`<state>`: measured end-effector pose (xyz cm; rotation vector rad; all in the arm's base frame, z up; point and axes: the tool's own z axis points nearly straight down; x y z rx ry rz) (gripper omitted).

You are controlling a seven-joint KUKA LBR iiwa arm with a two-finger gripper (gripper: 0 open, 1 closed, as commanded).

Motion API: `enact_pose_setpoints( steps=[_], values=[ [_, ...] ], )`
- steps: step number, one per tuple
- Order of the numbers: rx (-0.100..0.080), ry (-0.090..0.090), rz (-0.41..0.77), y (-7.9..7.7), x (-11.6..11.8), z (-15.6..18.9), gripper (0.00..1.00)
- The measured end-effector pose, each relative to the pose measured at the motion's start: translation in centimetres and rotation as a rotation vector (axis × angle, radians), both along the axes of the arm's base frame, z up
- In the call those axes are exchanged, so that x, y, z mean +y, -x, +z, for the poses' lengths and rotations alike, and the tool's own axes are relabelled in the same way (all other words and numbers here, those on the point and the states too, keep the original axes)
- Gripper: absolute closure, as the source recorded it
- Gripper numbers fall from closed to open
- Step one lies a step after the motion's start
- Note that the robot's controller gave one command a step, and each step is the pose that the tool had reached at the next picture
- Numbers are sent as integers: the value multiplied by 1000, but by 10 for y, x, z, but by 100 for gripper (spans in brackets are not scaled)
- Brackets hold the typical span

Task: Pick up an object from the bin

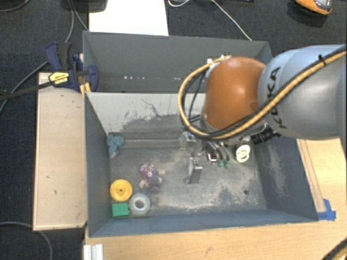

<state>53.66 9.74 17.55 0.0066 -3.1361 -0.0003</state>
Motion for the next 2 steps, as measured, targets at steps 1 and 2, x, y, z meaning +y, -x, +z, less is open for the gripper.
enact_pose_setpoints(
  steps=[1, 2],
  values=[
    [-8, -1, -5, -2, -1, 5, 0],
    [4, -2, 63, 21, 79, -109, 0]
  ],
)
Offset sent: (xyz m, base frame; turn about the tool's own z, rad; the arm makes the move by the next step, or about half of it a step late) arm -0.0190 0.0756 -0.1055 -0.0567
